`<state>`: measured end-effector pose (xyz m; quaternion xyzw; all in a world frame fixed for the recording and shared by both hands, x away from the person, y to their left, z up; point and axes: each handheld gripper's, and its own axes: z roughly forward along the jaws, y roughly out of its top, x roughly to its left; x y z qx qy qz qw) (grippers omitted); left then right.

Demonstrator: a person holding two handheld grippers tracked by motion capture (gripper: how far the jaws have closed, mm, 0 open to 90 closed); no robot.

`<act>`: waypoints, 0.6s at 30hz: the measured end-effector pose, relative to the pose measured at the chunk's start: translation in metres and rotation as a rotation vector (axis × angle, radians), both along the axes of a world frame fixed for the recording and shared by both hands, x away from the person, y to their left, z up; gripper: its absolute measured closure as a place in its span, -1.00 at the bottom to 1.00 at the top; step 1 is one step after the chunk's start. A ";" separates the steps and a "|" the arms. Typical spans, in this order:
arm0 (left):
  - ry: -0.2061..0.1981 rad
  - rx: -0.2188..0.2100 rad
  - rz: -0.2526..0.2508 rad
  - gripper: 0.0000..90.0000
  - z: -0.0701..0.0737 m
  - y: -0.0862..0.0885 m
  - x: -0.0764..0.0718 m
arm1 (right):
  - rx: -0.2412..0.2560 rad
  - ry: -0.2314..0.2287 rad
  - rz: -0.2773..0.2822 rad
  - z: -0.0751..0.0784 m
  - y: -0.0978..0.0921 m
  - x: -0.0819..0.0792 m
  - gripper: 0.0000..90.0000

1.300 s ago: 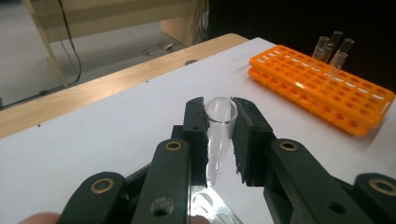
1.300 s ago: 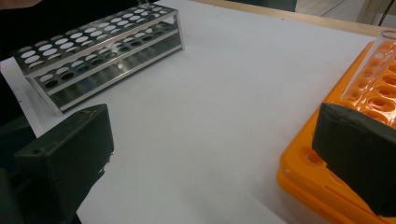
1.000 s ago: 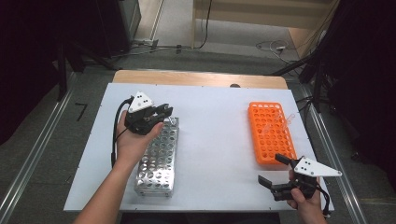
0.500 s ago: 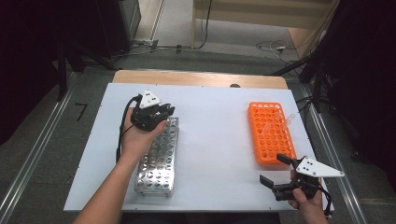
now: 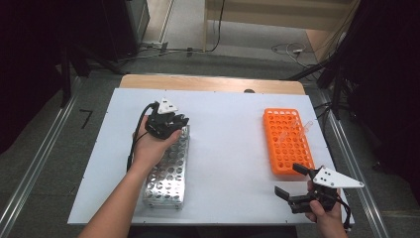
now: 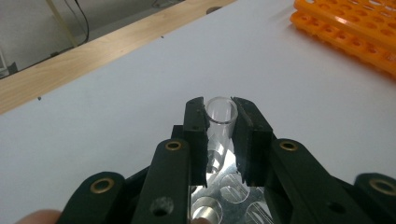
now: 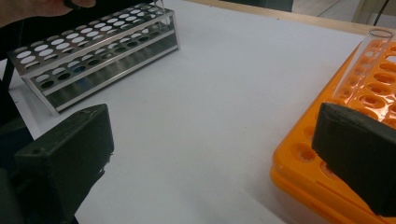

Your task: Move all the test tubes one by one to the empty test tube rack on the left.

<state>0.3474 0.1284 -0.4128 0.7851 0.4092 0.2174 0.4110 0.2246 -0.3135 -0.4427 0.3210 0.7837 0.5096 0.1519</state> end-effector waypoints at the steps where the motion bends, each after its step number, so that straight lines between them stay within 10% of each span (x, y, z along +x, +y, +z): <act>1: 0.004 -0.008 0.003 0.69 -0.001 0.000 0.001 | -0.001 0.001 -0.001 0.000 0.000 0.000 -1.00; 18: 0.039 -0.060 0.011 0.51 -0.010 0.004 0.002 | 0.004 0.010 -0.005 -0.001 -0.001 0.002 -1.00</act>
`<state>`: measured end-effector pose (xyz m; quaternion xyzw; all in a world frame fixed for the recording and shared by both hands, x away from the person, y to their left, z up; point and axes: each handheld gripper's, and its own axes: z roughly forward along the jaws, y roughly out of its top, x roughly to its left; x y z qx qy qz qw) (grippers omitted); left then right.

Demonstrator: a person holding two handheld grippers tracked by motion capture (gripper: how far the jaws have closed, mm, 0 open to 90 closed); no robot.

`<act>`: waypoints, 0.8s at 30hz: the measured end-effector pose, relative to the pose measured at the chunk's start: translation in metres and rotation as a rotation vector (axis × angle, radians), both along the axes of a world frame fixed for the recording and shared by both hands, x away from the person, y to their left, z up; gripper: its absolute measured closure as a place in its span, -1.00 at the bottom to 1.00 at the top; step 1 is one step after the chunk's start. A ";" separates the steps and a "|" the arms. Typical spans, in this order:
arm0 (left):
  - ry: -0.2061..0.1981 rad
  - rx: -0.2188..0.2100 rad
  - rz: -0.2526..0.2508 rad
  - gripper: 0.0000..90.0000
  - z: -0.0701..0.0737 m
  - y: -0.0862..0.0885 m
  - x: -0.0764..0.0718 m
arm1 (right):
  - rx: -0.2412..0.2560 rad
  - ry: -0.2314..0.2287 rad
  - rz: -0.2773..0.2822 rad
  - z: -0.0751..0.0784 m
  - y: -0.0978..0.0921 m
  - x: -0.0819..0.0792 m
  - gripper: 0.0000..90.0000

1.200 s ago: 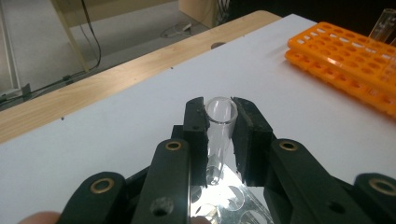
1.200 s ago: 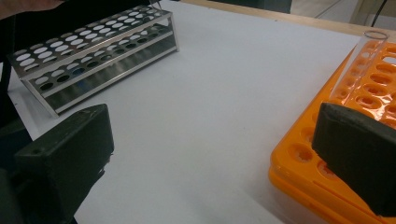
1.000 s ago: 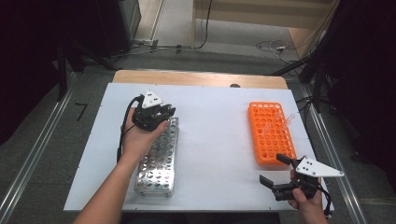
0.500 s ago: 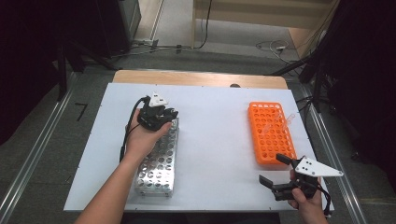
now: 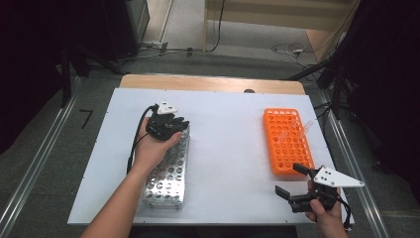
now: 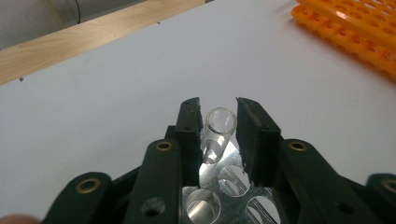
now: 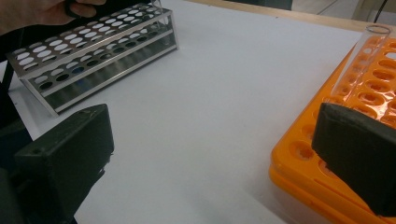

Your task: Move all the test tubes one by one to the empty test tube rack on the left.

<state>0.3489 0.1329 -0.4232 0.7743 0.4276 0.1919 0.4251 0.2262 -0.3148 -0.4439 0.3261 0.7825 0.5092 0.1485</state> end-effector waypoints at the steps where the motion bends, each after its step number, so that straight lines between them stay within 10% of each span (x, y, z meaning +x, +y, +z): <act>1: -0.003 -0.014 0.001 0.50 0.000 0.001 -0.001 | -0.002 0.000 -0.001 0.000 0.000 0.000 -1.00; 24: -0.080 -0.226 -0.067 -0.74 0.019 0.014 -0.057 | 0.004 0.005 -0.023 0.002 -0.002 0.009 -1.00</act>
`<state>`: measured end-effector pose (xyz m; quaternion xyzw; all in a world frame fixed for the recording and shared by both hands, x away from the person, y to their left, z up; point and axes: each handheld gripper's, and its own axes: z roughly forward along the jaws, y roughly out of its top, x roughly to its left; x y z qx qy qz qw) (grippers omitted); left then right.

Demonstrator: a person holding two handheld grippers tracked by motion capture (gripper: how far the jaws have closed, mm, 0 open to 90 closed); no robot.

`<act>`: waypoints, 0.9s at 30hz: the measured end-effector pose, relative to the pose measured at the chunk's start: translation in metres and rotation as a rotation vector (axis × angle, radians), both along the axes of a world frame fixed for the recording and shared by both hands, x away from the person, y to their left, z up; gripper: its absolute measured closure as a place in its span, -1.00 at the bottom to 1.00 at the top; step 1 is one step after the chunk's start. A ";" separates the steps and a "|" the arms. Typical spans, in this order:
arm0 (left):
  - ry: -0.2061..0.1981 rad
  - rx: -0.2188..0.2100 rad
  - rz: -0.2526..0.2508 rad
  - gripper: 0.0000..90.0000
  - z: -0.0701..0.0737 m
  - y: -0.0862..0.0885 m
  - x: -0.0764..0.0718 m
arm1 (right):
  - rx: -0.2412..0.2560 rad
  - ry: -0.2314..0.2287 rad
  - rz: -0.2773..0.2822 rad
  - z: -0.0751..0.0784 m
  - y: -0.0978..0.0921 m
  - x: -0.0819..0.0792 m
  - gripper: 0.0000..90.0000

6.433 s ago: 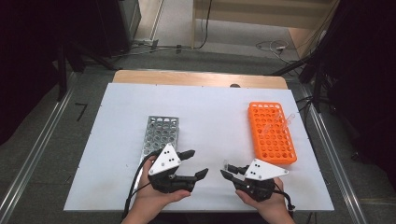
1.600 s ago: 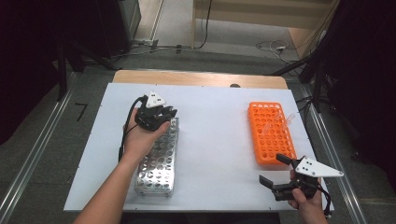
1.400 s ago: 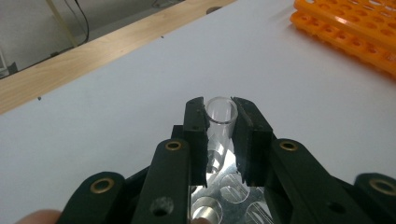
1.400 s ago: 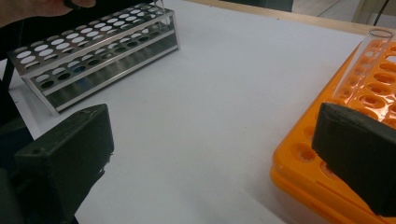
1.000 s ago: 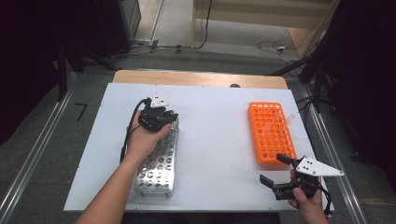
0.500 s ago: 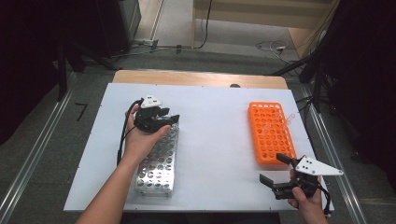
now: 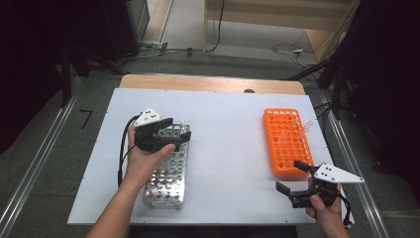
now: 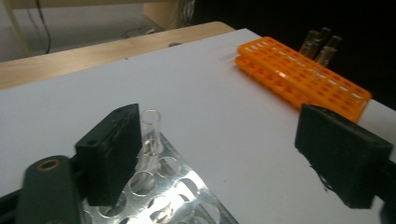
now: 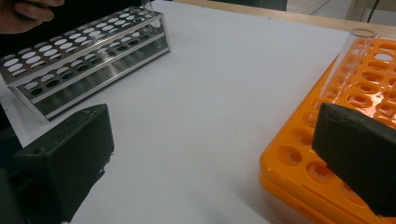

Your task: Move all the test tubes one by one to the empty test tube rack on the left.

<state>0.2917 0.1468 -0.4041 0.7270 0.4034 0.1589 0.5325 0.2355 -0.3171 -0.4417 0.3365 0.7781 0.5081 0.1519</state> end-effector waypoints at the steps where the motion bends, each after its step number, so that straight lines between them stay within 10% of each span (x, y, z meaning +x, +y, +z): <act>1: -0.004 -0.002 -0.006 -0.76 0.001 0.000 -0.003 | 0.002 0.000 -0.002 0.000 0.000 0.001 -1.00; 18: -0.051 -0.044 -0.027 -1.00 -0.003 0.001 -0.049 | 0.000 0.019 -0.100 0.014 -0.012 0.038 -0.99; 27: -0.045 -0.048 -0.036 -1.00 -0.010 0.001 -0.057 | 0.014 0.038 -0.123 0.016 -0.014 0.066 -0.54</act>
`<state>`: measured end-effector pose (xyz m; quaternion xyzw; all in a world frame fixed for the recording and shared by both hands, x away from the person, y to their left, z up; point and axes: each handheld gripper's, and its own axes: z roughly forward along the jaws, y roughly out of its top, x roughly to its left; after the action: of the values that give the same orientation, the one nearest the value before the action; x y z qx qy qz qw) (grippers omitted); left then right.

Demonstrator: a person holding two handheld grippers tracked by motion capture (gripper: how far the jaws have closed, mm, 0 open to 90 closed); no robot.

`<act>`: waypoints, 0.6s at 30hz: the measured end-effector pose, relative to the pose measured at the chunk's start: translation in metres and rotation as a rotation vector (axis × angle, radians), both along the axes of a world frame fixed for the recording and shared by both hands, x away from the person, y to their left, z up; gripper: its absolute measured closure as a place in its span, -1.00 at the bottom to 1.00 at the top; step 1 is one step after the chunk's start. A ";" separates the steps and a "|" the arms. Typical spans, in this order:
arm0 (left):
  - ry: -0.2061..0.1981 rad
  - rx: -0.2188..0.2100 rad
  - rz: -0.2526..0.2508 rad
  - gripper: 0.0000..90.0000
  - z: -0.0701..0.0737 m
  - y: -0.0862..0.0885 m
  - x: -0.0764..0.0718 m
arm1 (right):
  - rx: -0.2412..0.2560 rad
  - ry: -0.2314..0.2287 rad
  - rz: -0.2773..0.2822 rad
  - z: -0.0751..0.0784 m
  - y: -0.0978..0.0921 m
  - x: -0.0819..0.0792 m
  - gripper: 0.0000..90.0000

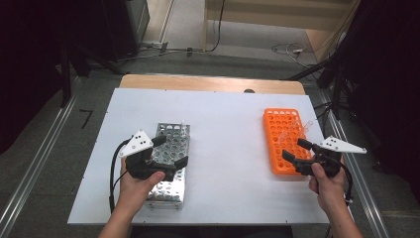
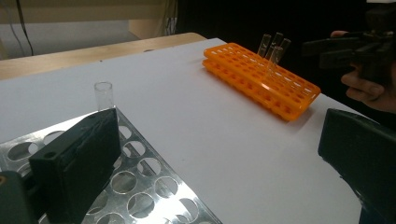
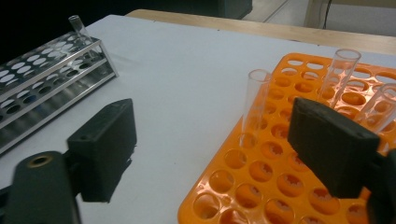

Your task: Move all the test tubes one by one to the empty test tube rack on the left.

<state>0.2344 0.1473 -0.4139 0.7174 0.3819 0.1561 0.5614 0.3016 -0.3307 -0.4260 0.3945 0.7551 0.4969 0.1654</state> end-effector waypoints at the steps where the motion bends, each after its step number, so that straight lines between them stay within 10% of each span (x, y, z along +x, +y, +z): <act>1: 0.002 0.001 0.000 -1.00 -0.001 0.000 0.000 | -0.002 0.009 -0.001 -0.001 0.001 0.004 -0.51; 18: 0.018 0.023 -0.022 -1.00 -0.008 -0.008 -0.003 | -0.133 0.109 -0.097 -0.033 0.025 0.042 0.31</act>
<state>0.2314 0.1395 -0.4217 0.7292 0.3774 0.1479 0.5513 0.3437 -0.3054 -0.4588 0.4453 0.7743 0.4148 0.1736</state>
